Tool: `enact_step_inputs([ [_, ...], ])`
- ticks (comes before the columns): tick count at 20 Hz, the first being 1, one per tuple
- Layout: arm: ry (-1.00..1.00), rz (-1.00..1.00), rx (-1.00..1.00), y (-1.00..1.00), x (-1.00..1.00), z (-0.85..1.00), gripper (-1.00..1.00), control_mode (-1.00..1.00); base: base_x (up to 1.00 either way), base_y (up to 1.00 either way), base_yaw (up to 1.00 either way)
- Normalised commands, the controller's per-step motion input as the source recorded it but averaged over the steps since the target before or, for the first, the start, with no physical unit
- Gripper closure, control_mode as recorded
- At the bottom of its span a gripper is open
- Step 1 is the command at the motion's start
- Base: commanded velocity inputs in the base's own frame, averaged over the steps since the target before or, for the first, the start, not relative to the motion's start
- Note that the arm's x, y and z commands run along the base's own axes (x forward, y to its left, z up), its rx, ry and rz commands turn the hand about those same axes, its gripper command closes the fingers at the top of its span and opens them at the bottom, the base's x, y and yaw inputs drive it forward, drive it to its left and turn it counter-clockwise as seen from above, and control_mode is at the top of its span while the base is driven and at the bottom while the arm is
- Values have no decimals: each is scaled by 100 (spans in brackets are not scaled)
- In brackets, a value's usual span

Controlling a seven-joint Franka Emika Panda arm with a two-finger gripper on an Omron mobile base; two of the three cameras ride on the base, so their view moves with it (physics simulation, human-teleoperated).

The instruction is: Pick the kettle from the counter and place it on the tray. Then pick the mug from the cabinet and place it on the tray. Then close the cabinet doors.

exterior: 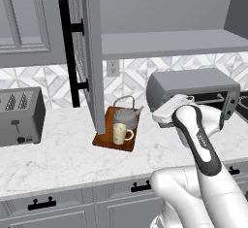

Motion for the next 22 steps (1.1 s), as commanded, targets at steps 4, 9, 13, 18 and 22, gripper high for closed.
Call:
enact_step_inputs([
  [4, 0, -17, 0, -18, -18, 18, -100, -100, 0, 0, 0],
  [9, 0, -16, 0, -37, -11, 1, -100, -100, 0, 0, 0],
  [13, 1, -11, 0, -63, -1, 7, -100, -100, 0, 0, 0],
  [18, 0, -3, 0, -71, 0, 20, -100, -100, 0, 0, 0],
  [22, 0, 0, 1, -70, 0, 5, -100, -100, 0, 0, 0],
])
